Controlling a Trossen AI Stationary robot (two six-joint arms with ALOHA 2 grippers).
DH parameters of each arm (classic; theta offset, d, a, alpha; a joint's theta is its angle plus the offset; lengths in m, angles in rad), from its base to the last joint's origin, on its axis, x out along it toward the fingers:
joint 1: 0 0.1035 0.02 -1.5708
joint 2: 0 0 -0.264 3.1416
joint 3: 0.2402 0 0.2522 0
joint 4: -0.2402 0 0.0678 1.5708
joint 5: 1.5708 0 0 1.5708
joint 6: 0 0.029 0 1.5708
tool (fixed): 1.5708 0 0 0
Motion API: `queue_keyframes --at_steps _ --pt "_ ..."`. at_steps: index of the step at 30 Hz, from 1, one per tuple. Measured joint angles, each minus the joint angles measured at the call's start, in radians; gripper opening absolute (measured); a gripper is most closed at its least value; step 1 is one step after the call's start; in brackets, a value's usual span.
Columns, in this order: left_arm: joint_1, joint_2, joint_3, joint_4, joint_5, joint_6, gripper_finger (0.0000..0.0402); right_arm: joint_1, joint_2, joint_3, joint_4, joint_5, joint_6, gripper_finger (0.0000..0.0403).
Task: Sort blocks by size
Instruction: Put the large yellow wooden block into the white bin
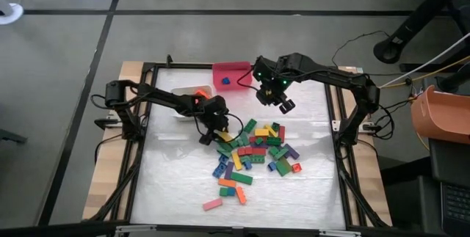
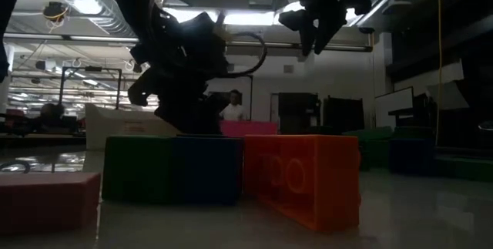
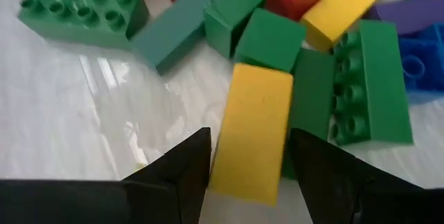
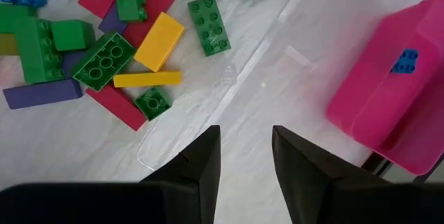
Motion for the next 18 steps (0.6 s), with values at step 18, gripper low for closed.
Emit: queue_keyframes --at_steps 18 --pt "-0.003 -0.014 0.031 -0.002 -0.015 -0.067 0.0114 0.002 0.0 -0.12 0.029 -0.211 0.055 0.0131"
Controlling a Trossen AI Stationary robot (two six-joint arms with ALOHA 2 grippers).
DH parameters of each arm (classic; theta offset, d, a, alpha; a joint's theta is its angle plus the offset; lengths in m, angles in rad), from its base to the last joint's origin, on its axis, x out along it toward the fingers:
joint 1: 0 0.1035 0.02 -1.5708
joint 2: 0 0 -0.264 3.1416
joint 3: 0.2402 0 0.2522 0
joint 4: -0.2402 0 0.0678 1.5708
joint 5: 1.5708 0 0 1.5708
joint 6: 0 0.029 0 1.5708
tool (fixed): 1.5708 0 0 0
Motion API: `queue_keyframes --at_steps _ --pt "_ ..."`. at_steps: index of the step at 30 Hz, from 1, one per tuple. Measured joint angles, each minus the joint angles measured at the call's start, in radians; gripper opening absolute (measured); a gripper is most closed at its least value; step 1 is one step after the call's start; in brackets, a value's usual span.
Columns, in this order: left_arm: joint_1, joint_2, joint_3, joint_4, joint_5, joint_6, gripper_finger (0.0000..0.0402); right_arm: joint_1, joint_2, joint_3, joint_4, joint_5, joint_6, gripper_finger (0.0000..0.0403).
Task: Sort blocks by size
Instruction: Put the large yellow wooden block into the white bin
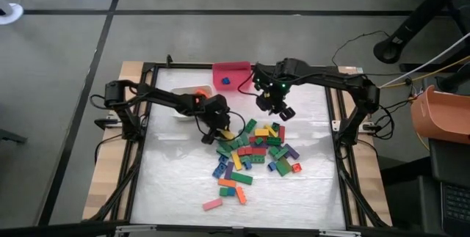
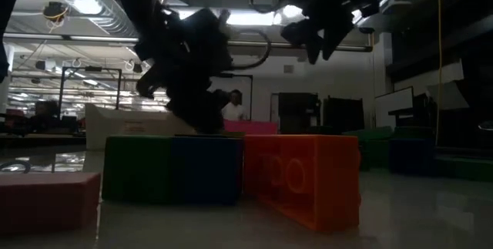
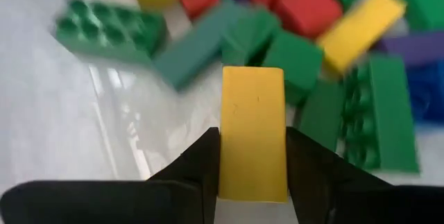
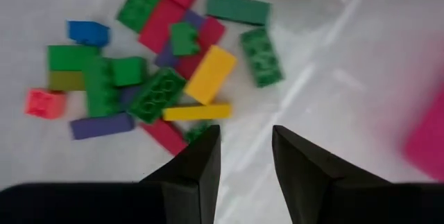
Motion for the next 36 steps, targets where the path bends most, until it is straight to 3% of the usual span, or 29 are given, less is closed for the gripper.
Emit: queue_keyframes --at_steps 8,13,20,26,31,36 --pt "0.007 -0.136 0.049 -0.046 -0.016 -0.039 0.0117 -0.001 -0.033 -0.114 -0.064 -0.025 -0.05 0.0131" --pt "0.038 -0.282 0.059 -0.251 -0.175 -0.045 0.0115 0.0 -0.156 -0.261 -0.013 -0.025 -0.029 0.0131" --pt "0.104 -0.465 0.06 -0.524 -0.348 -0.143 0.0122 0.015 -0.346 -0.546 0.407 -0.071 0.117 0.0131" --pt "0.173 -0.516 0.059 -0.699 -0.443 -0.236 0.0125 0.069 -0.351 -0.721 0.792 -0.068 0.165 0.0131" --pt "0.206 -0.5 0.059 -0.697 -0.451 -0.307 0.0126 0.121 -0.31 -0.752 0.915 -0.065 0.165 0.0131" --pt "0.215 -0.479 0.059 -0.7 -0.57 -0.351 0.015 0.165 -0.289 -0.752 0.952 -0.066 0.168 0.0131"
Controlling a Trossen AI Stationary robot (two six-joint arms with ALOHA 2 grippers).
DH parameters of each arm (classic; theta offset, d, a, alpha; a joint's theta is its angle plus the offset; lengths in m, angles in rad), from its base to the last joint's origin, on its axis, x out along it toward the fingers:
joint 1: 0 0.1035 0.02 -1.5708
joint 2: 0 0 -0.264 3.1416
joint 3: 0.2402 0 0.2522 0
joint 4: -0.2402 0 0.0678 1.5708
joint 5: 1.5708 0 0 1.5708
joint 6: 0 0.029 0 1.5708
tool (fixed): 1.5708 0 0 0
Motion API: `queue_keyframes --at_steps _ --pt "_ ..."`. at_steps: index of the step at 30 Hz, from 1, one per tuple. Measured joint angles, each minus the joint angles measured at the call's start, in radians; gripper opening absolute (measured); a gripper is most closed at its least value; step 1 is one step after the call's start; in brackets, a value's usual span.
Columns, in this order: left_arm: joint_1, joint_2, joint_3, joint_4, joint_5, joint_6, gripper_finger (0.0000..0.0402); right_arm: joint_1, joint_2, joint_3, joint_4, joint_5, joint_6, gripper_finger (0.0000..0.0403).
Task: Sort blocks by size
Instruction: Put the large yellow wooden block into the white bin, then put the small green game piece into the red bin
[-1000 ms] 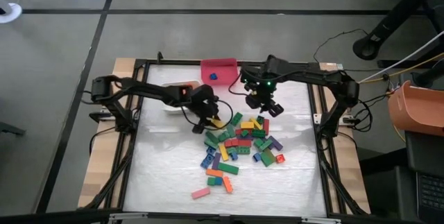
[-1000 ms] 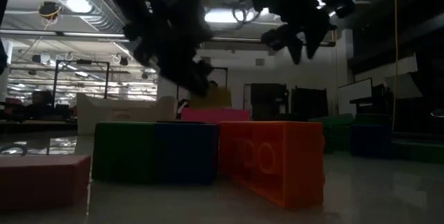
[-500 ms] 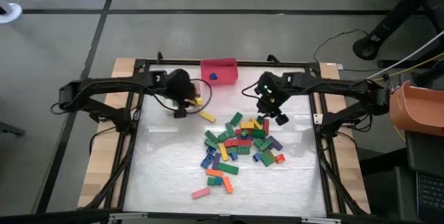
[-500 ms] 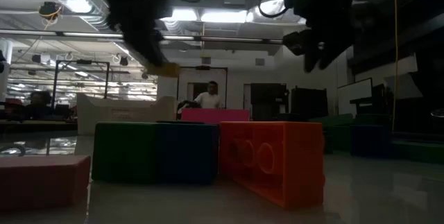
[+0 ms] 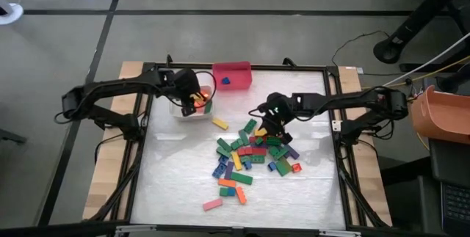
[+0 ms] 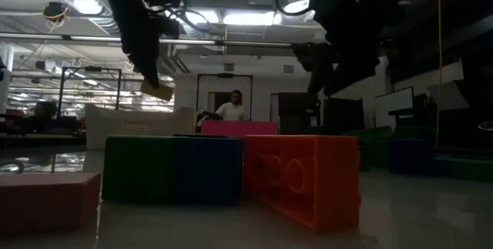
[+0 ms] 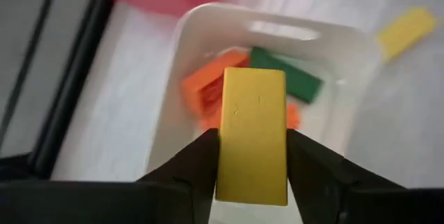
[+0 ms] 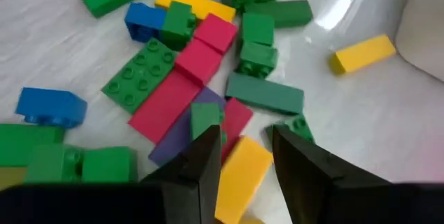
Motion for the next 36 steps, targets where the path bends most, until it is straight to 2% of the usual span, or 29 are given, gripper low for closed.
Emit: queue_keyframes --at_steps 3,7,14,23,28,36 --pt "-0.001 0.014 0.0 0.0 -0.026 -0.003 0.0176 0.028 0.003 0.001 0.007 0.001 0.014 0.0139" --pt "-0.001 0.033 0.0 0.001 -0.025 -0.003 0.02 0.064 0.003 0.001 0.015 0.036 0.052 0.0176" --pt "-0.003 0.045 0.0 0.001 -0.025 -0.003 0.0203 0.122 0.044 0.001 0.032 0.137 0.049 0.0238" --pt "-0.004 0.045 0.0 0.001 -0.02 -0.051 0.0205 0.121 0.146 0.001 0.052 0.151 0.049 0.0245" --pt "-0.004 0.045 0.0 0.001 -0.02 -0.054 0.0205 0.121 0.172 0.001 0.057 0.154 0.049 0.0216" --pt "-0.004 0.045 -0.001 0.001 -0.02 -0.054 0.0205 0.122 0.182 0.001 0.066 0.172 0.049 0.0101"
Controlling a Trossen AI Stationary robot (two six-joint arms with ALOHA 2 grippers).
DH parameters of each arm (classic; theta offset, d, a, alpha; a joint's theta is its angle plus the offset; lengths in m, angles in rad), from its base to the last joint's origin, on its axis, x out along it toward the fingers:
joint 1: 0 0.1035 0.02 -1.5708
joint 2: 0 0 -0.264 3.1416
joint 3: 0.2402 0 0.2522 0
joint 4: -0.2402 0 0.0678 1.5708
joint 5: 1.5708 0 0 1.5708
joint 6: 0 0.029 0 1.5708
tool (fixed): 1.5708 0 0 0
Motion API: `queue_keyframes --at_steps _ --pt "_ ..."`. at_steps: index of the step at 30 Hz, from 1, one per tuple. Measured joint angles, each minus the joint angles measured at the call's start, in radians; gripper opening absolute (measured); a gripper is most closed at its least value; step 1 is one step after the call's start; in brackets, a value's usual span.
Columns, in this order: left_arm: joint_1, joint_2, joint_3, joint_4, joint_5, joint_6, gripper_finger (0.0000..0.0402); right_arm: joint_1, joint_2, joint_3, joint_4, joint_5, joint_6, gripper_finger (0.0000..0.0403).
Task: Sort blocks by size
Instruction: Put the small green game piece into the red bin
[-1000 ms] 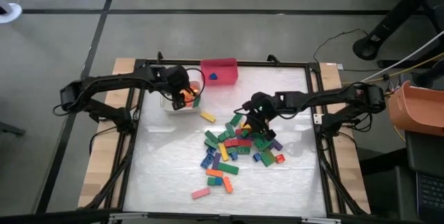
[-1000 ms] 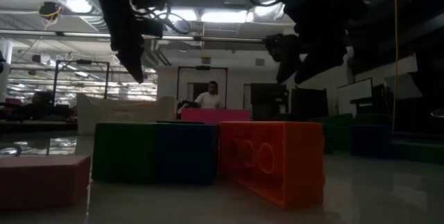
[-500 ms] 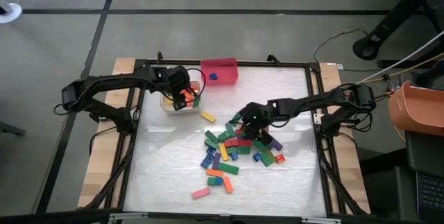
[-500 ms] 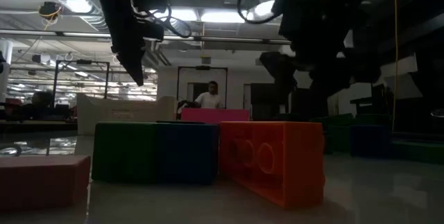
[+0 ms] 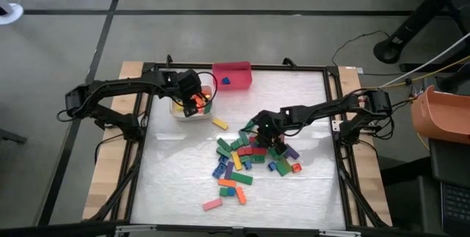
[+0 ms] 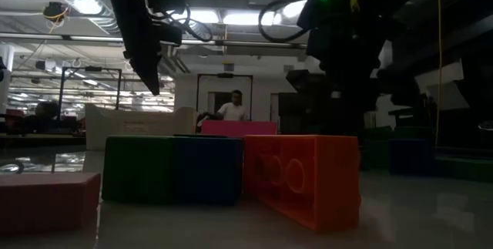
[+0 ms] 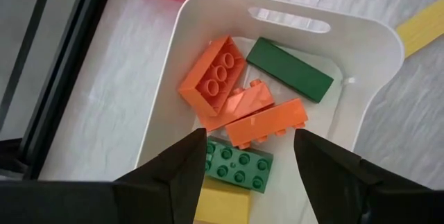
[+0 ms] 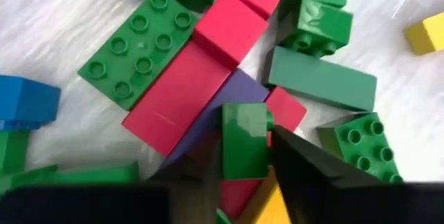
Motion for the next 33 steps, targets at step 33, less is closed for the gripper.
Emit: queue_keyframes --at_steps 33 --pt "-0.223 0.0 0.0 0.206 0.039 -0.138 0.0205 -0.53 0.156 0.375 0.148 0.1 -0.476 0.0117"
